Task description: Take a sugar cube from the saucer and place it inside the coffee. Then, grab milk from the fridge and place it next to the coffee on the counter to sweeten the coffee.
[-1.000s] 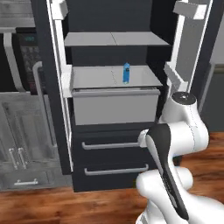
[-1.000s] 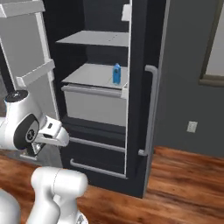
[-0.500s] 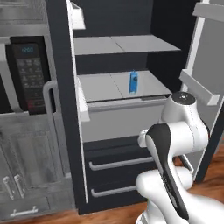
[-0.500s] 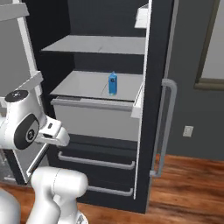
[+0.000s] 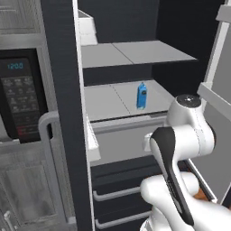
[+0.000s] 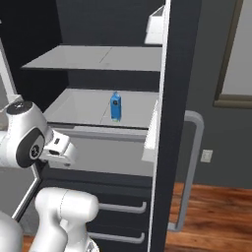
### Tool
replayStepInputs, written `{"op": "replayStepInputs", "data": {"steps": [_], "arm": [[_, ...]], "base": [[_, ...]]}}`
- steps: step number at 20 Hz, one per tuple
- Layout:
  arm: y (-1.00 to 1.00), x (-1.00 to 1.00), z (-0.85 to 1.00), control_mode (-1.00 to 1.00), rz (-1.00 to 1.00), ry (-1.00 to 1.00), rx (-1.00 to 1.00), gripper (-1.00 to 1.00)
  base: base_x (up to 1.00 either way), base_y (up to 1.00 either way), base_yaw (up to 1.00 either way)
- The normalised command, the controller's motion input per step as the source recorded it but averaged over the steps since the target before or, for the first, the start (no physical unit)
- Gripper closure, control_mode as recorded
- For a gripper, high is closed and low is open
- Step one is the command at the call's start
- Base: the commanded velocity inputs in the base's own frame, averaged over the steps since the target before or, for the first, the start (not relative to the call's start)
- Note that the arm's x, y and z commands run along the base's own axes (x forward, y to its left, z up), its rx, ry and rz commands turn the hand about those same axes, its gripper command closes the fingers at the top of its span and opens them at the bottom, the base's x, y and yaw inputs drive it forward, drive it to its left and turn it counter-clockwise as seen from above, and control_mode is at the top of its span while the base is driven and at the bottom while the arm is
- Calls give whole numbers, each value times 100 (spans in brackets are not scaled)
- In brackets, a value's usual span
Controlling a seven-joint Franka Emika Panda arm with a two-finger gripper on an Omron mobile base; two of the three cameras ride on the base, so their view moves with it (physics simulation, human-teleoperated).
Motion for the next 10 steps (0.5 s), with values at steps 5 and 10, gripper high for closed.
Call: {"op": "replayStepInputs", "data": {"steps": [5, 10], "arm": [[0, 0, 0, 100, 0, 0, 0, -100], [0, 11, 0, -100, 0, -9, 0, -100]], "base": [[27, 18, 0], [37, 0, 0]]}}
